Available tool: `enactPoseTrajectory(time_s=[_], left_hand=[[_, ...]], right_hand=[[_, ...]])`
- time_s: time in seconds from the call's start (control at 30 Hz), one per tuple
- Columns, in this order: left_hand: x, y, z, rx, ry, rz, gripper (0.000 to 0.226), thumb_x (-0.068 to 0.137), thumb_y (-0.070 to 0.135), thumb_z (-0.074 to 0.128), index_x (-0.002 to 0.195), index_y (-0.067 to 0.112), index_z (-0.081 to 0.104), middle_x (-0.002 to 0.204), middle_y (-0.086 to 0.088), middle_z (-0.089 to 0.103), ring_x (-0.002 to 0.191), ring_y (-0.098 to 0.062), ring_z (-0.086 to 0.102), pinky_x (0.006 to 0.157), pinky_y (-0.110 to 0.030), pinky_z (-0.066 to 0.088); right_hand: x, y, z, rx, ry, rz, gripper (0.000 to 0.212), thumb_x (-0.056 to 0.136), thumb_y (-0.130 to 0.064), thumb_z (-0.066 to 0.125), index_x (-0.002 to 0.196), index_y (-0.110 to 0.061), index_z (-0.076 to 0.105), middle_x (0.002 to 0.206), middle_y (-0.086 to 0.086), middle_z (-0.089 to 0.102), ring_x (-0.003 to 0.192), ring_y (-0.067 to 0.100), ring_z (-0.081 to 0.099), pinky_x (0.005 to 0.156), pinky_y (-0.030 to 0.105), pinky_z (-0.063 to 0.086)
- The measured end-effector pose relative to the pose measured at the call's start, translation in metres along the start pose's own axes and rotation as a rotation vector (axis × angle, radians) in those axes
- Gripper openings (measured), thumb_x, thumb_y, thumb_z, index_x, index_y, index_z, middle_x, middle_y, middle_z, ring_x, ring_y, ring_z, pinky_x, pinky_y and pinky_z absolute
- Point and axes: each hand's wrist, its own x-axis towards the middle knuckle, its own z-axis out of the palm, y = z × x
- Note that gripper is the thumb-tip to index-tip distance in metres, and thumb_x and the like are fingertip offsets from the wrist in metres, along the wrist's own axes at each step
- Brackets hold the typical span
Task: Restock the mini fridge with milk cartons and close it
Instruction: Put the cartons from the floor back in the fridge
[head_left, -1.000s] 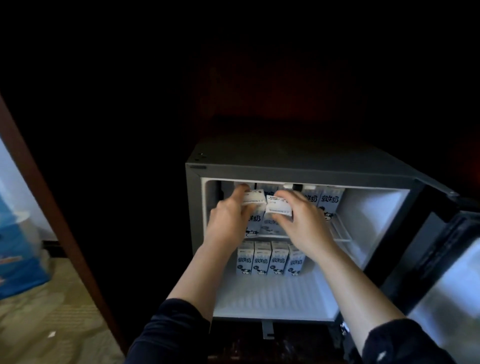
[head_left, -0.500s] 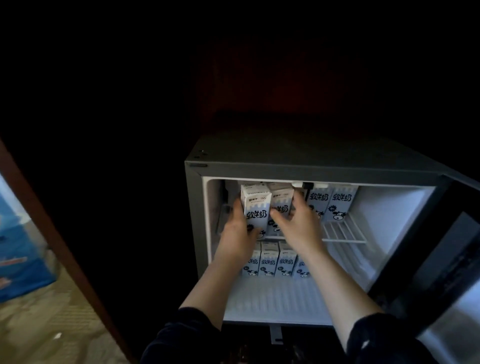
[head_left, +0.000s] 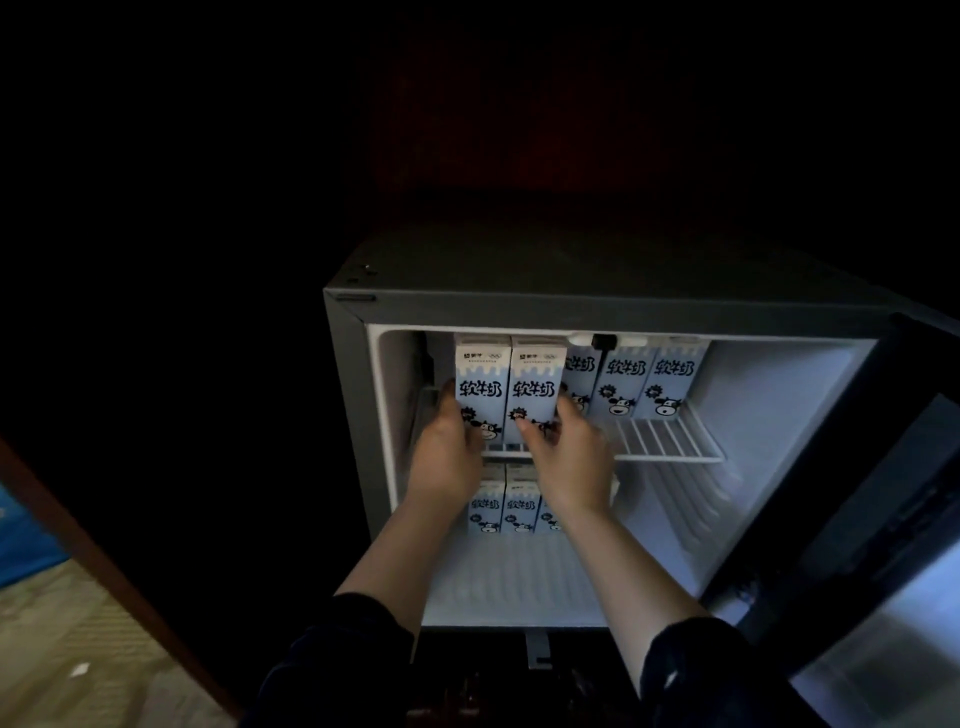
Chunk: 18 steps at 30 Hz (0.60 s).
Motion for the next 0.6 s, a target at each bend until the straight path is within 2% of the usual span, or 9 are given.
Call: enactPoseTrajectory(time_s=[0.13,0.27,0.37,0.47,0.53,0.6], left_hand=[[0.000,-0.004,0.003,0.043,0.025,-0.003,0.035,0.094,0.007,0.045,0.128,0.008,0.037,0.111,-0.012,0.065,0.101,-0.032,0.062,0.074,-0.028,0.042],[0.001,-0.002,0.001,0.045,-0.007,-0.044,0.031,0.094,0.007,0.045,0.124,0.007,0.039,0.112,-0.014,0.064,0.102,-0.033,0.061,0.079,-0.033,0.046],[0.001,0.002,-0.003,0.053,-0.096,-0.099,0.028,0.095,0.010,0.046,0.121,0.005,0.038,0.112,-0.015,0.063,0.105,-0.032,0.060,0.079,-0.030,0.044],[-0.009,0.011,-0.011,0.028,-0.118,-0.137,0.043,0.094,0.015,0.051,0.130,0.002,0.031,0.122,-0.016,0.057,0.113,-0.032,0.055,0.084,-0.031,0.042],[-0.020,0.018,-0.017,0.081,-0.102,-0.156,0.056,0.094,0.024,0.052,0.136,0.000,0.025,0.134,-0.019,0.047,0.122,-0.035,0.048,0.097,-0.037,0.042],[-0.033,0.029,-0.025,0.198,-0.134,-0.111,0.060,0.094,0.033,0.048,0.138,0.001,0.025,0.139,-0.020,0.041,0.127,-0.036,0.043,0.103,-0.044,0.039]], right_hand=[[-0.003,0.000,0.009,-0.047,0.042,0.013,0.028,0.089,-0.037,0.061,0.097,-0.011,0.059,0.087,0.006,0.067,0.078,0.022,0.065,0.060,0.025,0.042],[0.001,-0.002,0.007,-0.025,-0.047,0.040,0.028,0.091,-0.035,0.059,0.098,-0.008,0.059,0.094,0.007,0.067,0.086,0.022,0.064,0.067,0.030,0.051],[-0.001,-0.004,0.002,0.072,-0.136,0.094,0.027,0.091,-0.030,0.059,0.108,-0.008,0.057,0.105,0.008,0.066,0.099,0.024,0.063,0.081,0.035,0.053],[-0.006,-0.007,-0.014,0.086,-0.173,0.123,0.049,0.091,-0.031,0.058,0.132,-0.006,0.046,0.124,0.012,0.060,0.118,0.026,0.056,0.096,0.035,0.049],[-0.011,-0.006,-0.029,0.015,-0.220,0.107,0.056,0.093,-0.034,0.055,0.138,-0.006,0.040,0.132,0.012,0.055,0.120,0.025,0.054,0.095,0.031,0.046],[-0.018,-0.005,-0.046,-0.061,-0.308,0.091,0.053,0.095,-0.036,0.051,0.139,-0.008,0.040,0.134,0.009,0.054,0.108,0.020,0.061,0.086,0.026,0.048]])
